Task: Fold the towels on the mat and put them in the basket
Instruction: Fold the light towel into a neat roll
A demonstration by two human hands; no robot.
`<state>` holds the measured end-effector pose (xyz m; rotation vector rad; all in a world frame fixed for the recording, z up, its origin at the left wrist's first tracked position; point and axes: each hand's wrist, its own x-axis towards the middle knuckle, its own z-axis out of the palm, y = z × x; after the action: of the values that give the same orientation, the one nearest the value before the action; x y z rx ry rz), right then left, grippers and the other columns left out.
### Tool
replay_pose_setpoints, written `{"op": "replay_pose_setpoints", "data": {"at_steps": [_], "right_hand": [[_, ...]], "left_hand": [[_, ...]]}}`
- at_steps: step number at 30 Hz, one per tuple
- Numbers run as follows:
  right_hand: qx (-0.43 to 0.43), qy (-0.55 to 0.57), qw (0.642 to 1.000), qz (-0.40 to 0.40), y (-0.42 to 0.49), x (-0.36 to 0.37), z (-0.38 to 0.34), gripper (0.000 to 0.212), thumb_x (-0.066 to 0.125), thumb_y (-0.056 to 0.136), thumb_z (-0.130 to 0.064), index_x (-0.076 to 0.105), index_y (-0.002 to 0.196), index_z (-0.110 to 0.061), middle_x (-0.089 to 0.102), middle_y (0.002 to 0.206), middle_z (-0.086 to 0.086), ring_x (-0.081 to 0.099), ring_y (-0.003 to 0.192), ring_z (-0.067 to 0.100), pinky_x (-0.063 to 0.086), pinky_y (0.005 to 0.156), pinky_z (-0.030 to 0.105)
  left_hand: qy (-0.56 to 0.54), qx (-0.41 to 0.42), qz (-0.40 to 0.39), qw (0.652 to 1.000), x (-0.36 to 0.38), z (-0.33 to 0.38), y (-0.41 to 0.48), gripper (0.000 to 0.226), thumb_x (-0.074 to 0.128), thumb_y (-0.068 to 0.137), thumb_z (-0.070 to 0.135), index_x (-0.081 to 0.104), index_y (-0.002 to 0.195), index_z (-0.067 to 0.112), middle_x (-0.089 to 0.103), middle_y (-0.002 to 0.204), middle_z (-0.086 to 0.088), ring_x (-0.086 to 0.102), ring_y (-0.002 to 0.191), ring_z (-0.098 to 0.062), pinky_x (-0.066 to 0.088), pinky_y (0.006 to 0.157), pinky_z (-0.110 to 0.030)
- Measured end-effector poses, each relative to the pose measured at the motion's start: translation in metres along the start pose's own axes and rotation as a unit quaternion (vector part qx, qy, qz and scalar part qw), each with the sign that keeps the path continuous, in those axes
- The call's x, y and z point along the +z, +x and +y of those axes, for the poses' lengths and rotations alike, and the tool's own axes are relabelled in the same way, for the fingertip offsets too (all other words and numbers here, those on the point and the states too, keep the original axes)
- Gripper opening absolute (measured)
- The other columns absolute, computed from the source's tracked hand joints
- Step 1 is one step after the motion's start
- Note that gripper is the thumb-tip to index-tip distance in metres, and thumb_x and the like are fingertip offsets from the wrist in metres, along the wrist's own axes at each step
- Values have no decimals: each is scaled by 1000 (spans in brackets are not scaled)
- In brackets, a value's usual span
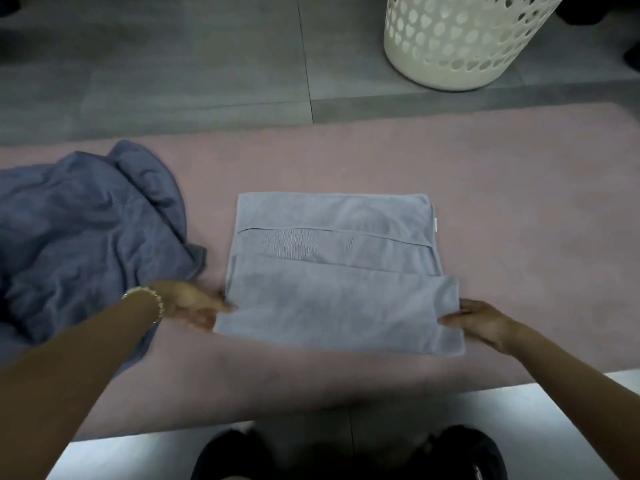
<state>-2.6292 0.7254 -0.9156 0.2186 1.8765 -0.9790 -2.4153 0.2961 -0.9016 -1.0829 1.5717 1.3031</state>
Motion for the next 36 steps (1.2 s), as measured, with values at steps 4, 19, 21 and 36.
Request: {"op": "replay_pose_setpoints", "data": {"at_steps": [4, 19, 21, 36], "right_hand": [[-124, -119, 967, 189, 13, 13, -20, 23, 74, 81, -18, 66, 94, 0, 67, 93, 16, 62, 85, 27, 49, 71, 30], [-207, 140, 959, 136, 5, -10, -44, 25, 71, 73, -36, 64, 85, -14, 69, 79, 1, 65, 72, 13, 56, 62, 20], [-222, 145, 953, 148, 12, -13, -68, 22, 68, 76, -40, 60, 82, -21, 68, 77, 1, 64, 68, 13, 55, 56, 22], [-207, 107, 937, 262, 101, -7, -153, 14, 63, 89, -17, 54, 80, -16, 55, 71, 0, 48, 64, 9, 41, 59, 18]], "left_hand": [[135, 222, 277, 925, 6, 18, 22, 61, 74, 75, 45, 51, 117, 9, 54, 115, -12, 55, 103, -23, 46, 89, -30], [-218, 261, 68, 938, -18, 39, -2, 30, 66, 82, 21, 67, 109, 9, 72, 104, -9, 69, 93, -21, 58, 77, -26], [-240, 283, 129, 920, -24, 50, -2, 20, 62, 88, 19, 64, 106, 10, 73, 98, -6, 71, 84, -14, 58, 69, -21], [-243, 239, 337, 878, -49, 123, 62, 19, 69, 85, 19, 56, 72, 18, 57, 72, 1, 52, 61, -11, 45, 40, -9]]}}
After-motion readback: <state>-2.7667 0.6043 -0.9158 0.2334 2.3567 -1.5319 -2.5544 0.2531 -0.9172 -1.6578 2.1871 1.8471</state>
